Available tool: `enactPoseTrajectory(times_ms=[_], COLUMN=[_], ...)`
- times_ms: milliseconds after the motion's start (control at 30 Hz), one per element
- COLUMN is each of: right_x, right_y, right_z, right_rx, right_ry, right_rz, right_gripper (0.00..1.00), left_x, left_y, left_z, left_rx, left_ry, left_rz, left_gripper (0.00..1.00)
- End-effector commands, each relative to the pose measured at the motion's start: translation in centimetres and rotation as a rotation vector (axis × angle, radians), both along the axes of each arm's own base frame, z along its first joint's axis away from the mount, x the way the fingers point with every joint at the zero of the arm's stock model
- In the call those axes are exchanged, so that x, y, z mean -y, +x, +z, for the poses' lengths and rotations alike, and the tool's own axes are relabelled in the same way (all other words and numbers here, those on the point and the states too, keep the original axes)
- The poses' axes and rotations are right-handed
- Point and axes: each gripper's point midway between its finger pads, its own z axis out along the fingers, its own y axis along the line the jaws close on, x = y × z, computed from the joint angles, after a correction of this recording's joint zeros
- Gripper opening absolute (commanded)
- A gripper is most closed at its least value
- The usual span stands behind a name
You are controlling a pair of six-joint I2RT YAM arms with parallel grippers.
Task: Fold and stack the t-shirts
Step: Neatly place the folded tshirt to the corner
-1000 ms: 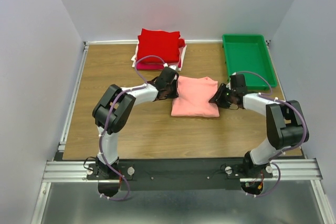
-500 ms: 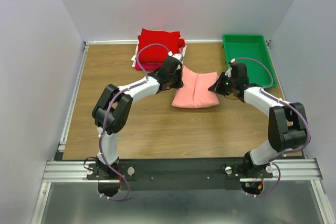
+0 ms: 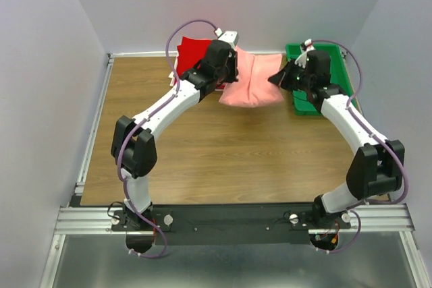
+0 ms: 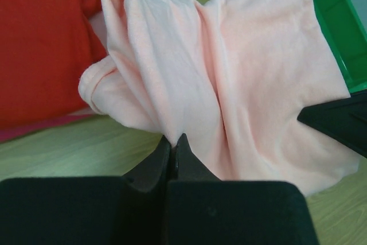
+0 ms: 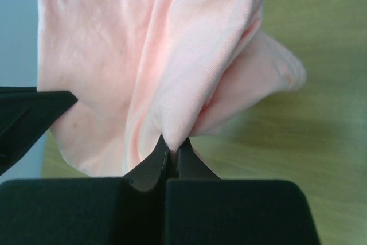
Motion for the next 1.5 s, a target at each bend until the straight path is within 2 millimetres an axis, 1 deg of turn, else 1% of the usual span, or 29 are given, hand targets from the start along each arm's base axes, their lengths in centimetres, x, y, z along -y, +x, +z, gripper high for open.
enactPoseTrajectory(times_ms=[0, 67, 167, 200, 233, 267, 300, 333, 367, 400, 433, 467, 533, 600, 633, 667, 700, 733, 767, 800, 833, 867, 933, 967, 1033, 1233, 1333, 1433, 1467], right_x=[-1.9, -2.5, -3.9, -4.5, -5.0, -6.0, -6.8, -7.6, -8.3, -9.6, -10.5, -11.6, -13.1, -14.2, -14.8, -15.2, -15.6, -15.7, -16.1, -16.2, -16.3, -16.5, -16.5, -16.5, -16.5, -17.3, -17.3, -17.1, -17.0], right_y=[1.9, 3.2, 4.7, 5.3, 5.7, 6.4, 7.0, 7.5, 8.0, 8.9, 9.7, 10.0, 11.8, 12.9, 13.9, 14.4, 14.8, 15.3, 16.0, 16.5, 16.8, 17.2, 17.7, 17.9, 17.8, 17.0, 17.1, 17.2, 17.3], right_z=[5.3, 6.5, 6.2, 7.5, 8.0, 6.8, 8.5, 8.4, 8.5, 7.1, 8.6, 9.0, 8.7, 8.0, 5.8, 6.6, 6.3, 5.6, 3.8, 4.1, 3.6, 2.2, 1.7, 0.6, -0.6, -4.6, -5.4, -6.2, -6.4], right_rx=[0.113, 0.140, 0.132, 0.160, 0.167, 0.145, 0.182, 0.186, 0.194, 0.173, 0.213, 0.228, 0.243, 0.245, 0.219, 0.245, 0.247, 0.243, 0.228, 0.244, 0.243, 0.228, 0.228, 0.212, 0.186, 0.088, 0.066, 0.050, 0.052], right_ry=[0.038, 0.045, 0.058, 0.068, 0.078, 0.078, 0.090, 0.092, 0.094, 0.091, 0.099, 0.105, 0.116, 0.121, 0.119, 0.126, 0.129, 0.125, 0.113, 0.114, 0.111, 0.106, 0.102, 0.096, 0.099, 0.124, 0.130, 0.125, 0.117], right_rz=[0.086, 0.107, 0.142, 0.157, 0.167, 0.185, 0.205, 0.223, 0.236, 0.257, 0.269, 0.289, 0.307, 0.320, 0.327, 0.332, 0.339, 0.340, 0.340, 0.334, 0.333, 0.335, 0.325, 0.325, 0.328, 0.354, 0.345, 0.328, 0.325], right_gripper=[0.00, 0.00, 0.00, 0.01, 0.00, 0.01, 0.01, 0.00, 0.00, 0.01, 0.00, 0.01, 0.01, 0.00, 0.00, 0.01, 0.00, 0.00, 0.00, 0.00, 0.00, 0.01, 0.00, 0.01, 0.00, 0.00, 0.01, 0.07, 0.07], left_x=[-1.8, -2.7, -4.0, -4.5, -5.0, -5.9, -6.5, -6.8, -7.2, -7.7, -9.0, -9.6, -11.4, -11.9, -12.2, -12.7, -13.0, -13.2, -13.4, -13.7, -13.9, -13.9, -14.7, -14.9, -16.0, -18.9, -19.6, -20.4, -20.6], left_y=[1.3, 2.4, 4.1, 4.6, 5.3, 6.0, 6.6, 7.2, 7.6, 8.1, 8.9, 9.7, 11.1, 11.9, 12.7, 13.2, 13.7, 14.1, 14.8, 15.3, 15.9, 16.2, 16.8, 17.2, 17.7, 18.6, 18.8, 19.2, 19.4], left_z=[5.4, 7.1, 8.8, 9.2, 9.2, 10.1, 10.5, 10.2, 11.0, 11.2, 11.3, 11.3, 10.8, 11.0, 10.2, 10.5, 10.3, 10.0, 9.4, 9.4, 8.5, 8.9, 8.4, 7.7, 6.8, 2.3, 0.8, -0.5, -1.4], left_rx=[0.120, 0.158, 0.202, 0.220, 0.230, 0.251, 0.268, 0.271, 0.291, 0.304, 0.311, 0.323, 0.326, 0.349, 0.346, 0.367, 0.372, 0.379, 0.383, 0.397, 0.390, 0.402, 0.392, 0.381, 0.364, 0.270, 0.243, 0.223, 0.208], left_ry=[0.049, 0.045, 0.060, 0.074, 0.083, 0.080, 0.094, 0.104, 0.102, 0.107, 0.115, 0.126, 0.138, 0.138, 0.150, 0.157, 0.166, 0.177, 0.189, 0.196, 0.215, 0.213, 0.217, 0.221, 0.227, 0.225, 0.227, 0.245, 0.251], left_rz=[0.064, 0.088, 0.107, 0.111, 0.120, 0.137, 0.137, 0.139, 0.142, 0.144, 0.164, 0.171, 0.194, 0.179, 0.173, 0.173, 0.173, 0.171, 0.174, 0.183, 0.189, 0.190, 0.201, 0.205, 0.221, 0.248, 0.258, 0.268, 0.270], left_gripper=[0.00, 0.00, 0.00, 0.00, 0.00, 0.00, 0.00, 0.00, 0.00, 0.00, 0.00, 0.00, 0.00, 0.00, 0.00, 0.00, 0.00, 0.00, 0.00, 0.00, 0.00, 0.00, 0.00, 0.00, 0.00, 0.00, 0.00, 0.00, 0.05])
